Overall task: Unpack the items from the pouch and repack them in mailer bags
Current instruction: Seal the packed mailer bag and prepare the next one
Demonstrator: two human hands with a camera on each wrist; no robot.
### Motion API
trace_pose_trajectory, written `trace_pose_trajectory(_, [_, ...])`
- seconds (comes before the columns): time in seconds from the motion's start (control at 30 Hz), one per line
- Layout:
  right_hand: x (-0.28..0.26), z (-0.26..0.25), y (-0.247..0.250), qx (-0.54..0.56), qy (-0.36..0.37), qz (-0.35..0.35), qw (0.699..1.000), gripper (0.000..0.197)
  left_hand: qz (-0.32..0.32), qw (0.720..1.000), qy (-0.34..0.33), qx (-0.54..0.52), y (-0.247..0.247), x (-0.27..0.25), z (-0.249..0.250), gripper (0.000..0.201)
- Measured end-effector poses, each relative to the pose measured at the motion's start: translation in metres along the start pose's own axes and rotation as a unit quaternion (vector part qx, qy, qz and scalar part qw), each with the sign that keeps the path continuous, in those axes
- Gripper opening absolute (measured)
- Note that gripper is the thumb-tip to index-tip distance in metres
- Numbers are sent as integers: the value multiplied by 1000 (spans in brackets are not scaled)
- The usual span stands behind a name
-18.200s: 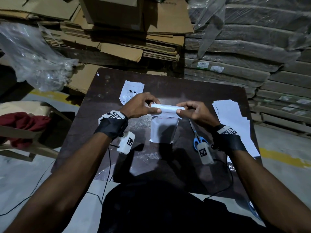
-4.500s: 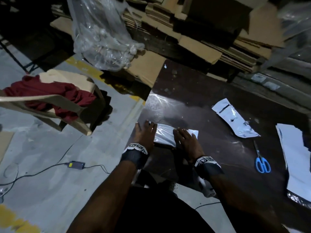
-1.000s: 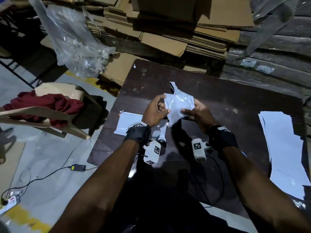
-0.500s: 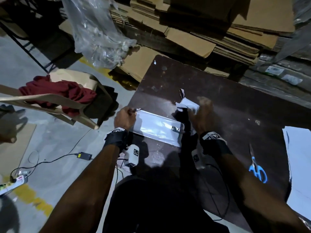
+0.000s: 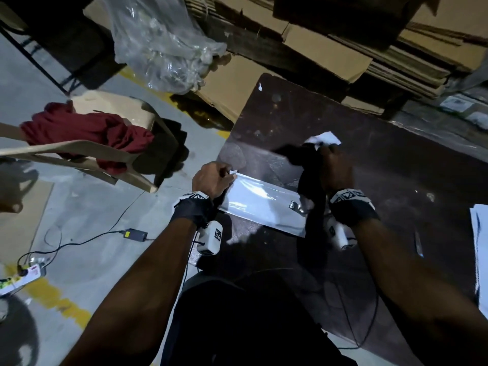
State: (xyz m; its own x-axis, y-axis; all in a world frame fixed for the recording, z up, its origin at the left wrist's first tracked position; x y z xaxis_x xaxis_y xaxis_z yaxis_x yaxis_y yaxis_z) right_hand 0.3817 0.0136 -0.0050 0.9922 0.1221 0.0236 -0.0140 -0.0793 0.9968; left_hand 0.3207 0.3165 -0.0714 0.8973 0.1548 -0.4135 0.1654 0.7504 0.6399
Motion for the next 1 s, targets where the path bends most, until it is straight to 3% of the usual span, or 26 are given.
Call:
trace_pose_trajectory(0.1, [12,-8,-1,40,20,-7,999,35,9,1000,-2,-5,2,4,0,19])
trace_pose_trajectory(0.23, [9,-46,-12,57,71,-40,995,31,-7,998,9,-68,1,11,-8,24])
trace_pose_trajectory(0.33, [-10,-83,-21,155,116,-50,980,31,-7,990,31,-138,-1,16,-23,25])
trace_pose_trajectory(0.5, [-52,-141,-51,141,164,-136,967,38,-9,985,32,-168,2,13,-19,22])
trace_pose_trajectory(0.6, [-68,-146,-62,143,160,-157,964,47,1,980,23,-198,2,15,-23,15])
trace_pose_trajectory(0.7, [-75,-145,-65,131,161,-157,966,45,17,977,46,-208,1,19,-38,13])
trace_pose_trajectory(0.87, [-79,-145,-69,136,165,-140,967,47,108,950,50,-290,42,9,-31,31])
trace_pose_trajectory(1.0, [-75,-141,-69,185,165,-138,959,52,55,954,21,-292,65,3,-17,14])
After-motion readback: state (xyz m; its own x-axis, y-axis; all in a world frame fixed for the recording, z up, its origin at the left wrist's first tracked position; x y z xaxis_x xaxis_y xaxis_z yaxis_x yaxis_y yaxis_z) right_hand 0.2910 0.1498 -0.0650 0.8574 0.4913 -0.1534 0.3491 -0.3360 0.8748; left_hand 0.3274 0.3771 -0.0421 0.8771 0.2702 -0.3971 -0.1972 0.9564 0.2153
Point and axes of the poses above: each hand's wrist, its own x-axis towards the middle knuckle, its own y-axis out of the back of the hand, z = x × y, the point moved 9 cm from there along x, towards the middle knuckle, and after that the axes turned 8 degrees about -x, right-handed, at the moved point
